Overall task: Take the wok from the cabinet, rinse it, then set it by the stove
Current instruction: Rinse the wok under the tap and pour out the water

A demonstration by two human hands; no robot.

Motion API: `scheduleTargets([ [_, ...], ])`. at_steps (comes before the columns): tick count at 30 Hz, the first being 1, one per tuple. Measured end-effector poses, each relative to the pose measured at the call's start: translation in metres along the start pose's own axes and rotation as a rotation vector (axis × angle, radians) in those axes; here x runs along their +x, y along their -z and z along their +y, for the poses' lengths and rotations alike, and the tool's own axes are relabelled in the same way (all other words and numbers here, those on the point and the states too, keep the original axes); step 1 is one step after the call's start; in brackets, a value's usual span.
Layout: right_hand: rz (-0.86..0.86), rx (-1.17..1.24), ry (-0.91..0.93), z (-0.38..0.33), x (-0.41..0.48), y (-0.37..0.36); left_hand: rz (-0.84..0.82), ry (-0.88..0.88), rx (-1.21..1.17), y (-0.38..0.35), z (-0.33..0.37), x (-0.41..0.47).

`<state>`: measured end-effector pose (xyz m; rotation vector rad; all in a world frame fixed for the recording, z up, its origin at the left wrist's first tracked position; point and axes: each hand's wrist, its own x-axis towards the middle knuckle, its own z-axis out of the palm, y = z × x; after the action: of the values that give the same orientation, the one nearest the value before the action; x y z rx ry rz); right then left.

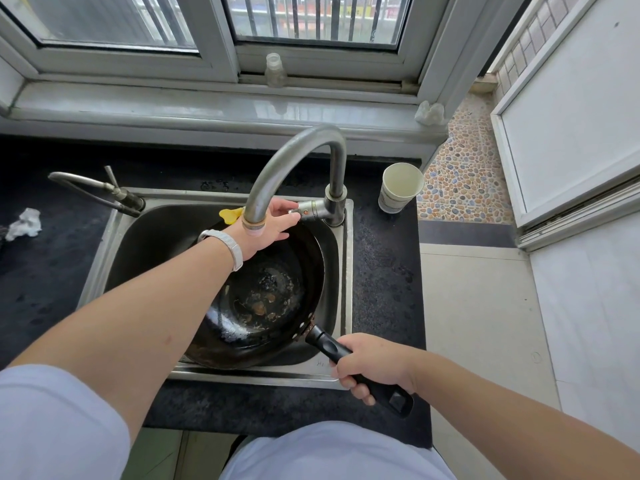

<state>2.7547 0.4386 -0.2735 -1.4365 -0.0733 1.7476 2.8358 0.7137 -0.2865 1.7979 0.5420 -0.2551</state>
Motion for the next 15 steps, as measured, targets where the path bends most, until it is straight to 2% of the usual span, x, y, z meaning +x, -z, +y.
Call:
scheduleTargets([
  [15,0.004,-0.046,-0.021,0.0071,0.0039,-0.0031,0.013,0.004,0.024,-0.0003,0.0060,-0.0080],
])
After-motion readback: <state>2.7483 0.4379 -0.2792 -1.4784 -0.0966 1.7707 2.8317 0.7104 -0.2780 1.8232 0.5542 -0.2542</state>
